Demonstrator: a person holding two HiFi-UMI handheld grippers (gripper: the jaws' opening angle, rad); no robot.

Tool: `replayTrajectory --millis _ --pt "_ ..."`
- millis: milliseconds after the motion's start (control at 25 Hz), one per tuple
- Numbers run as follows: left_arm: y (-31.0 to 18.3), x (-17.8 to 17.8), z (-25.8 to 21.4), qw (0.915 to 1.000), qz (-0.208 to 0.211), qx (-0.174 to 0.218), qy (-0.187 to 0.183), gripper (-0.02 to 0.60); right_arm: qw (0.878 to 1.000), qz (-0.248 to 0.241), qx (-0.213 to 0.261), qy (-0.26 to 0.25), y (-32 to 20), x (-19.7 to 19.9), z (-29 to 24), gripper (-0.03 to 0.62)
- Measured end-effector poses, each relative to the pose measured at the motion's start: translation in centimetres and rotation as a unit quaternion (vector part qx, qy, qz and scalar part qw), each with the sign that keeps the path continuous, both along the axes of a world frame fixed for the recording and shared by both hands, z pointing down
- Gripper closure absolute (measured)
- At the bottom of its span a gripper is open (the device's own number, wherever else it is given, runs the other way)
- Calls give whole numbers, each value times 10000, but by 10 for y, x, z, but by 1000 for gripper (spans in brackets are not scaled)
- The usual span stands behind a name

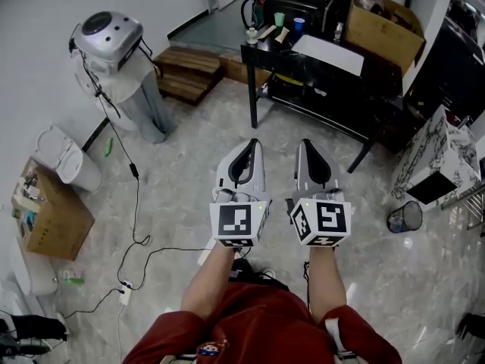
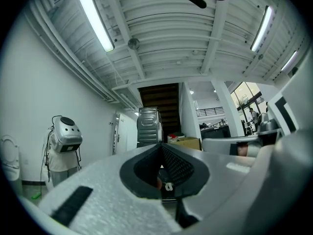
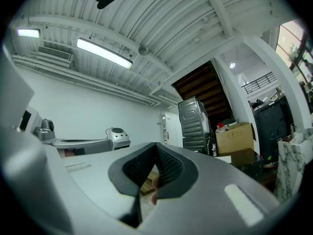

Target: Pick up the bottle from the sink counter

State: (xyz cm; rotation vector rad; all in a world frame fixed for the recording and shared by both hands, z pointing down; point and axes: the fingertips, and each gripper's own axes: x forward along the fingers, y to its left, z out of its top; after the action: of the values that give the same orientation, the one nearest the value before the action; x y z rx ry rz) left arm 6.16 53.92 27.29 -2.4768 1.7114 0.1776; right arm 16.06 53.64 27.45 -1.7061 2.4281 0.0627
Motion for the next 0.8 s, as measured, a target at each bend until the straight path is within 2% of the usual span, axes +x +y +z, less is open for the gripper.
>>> replayTrajectory --millis 360,800 --pt "-47 -7 7 10000 80 -20 18 578 9996 26 13 265 -48 -13 9 594" --pt "-147 -39 3 9999 51 98 63 578 9990 0 52 455 -150 -46 7 594"
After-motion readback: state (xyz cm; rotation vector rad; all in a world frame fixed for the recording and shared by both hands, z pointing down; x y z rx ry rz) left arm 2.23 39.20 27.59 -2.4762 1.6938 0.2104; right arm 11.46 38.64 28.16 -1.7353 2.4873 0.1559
